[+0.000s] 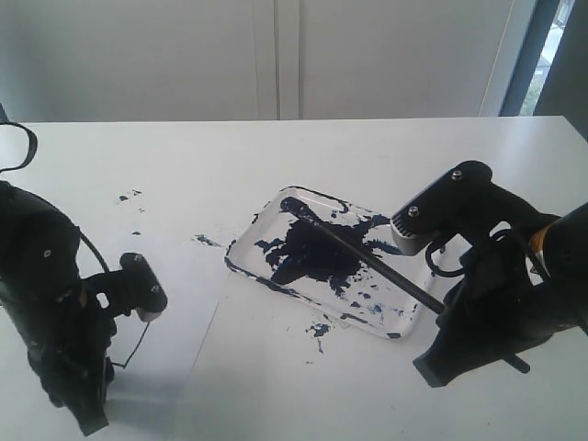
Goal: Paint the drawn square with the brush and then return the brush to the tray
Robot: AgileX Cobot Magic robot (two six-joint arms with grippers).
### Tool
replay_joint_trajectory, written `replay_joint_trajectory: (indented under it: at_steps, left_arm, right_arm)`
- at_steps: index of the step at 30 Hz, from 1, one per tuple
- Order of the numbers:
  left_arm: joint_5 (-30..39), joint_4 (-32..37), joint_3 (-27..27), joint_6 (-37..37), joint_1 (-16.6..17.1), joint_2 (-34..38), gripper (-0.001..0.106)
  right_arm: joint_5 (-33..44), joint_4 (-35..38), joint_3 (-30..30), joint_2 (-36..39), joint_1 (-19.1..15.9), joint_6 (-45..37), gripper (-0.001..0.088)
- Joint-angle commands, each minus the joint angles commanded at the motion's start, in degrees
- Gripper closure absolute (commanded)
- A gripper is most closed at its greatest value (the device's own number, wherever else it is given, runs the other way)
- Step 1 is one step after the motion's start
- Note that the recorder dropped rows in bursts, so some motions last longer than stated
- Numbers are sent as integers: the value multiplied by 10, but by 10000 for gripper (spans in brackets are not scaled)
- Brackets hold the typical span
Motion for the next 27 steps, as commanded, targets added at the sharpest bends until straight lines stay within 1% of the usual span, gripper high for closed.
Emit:
replay_joint_trajectory:
  at_steps: [1,3,4,6,7,8,9,10,12,17,22,27]
  left_arm:
    - [-7,0,0,-10,0,-14,598]
    - [-47,0,0,-62,0,-44,598]
    - [-88,0,0,-104,1,-46,598]
    - [-140,0,0,-154,9,-39,598]
    - [-169,0,0,-184,17,-33,598]
    - [-222,0,0,-254,36,-19,598]
    - [-248,0,0,-285,49,-8,598]
    - [-290,0,-5,-307,72,17,598]
    - [-303,0,-28,-304,90,57,598]
    - [-325,1,-68,-290,90,114,598]
    - [-324,3,-92,-289,90,145,598]
    - [-332,12,-93,-287,90,157,598]
  right_arm:
    - [0,0,0,0,0,0,868]
    - [0,0,0,0,0,0,868]
    - [0,0,0,0,0,0,868]
    - [1,0,0,0,0,0,868]
    - [2,0,0,0,0,0,868]
    - [2,0,0,0,0,0,868]
    - [2,0,0,0,0,0,868]
    - [4,0,0,0,0,0,868]
    - [4,0,0,0,0,0,868]
    - [7,0,0,-1,0,0,868]
    - [8,0,0,-9,0,0,868]
    - [8,0,0,-11,0,0,868]
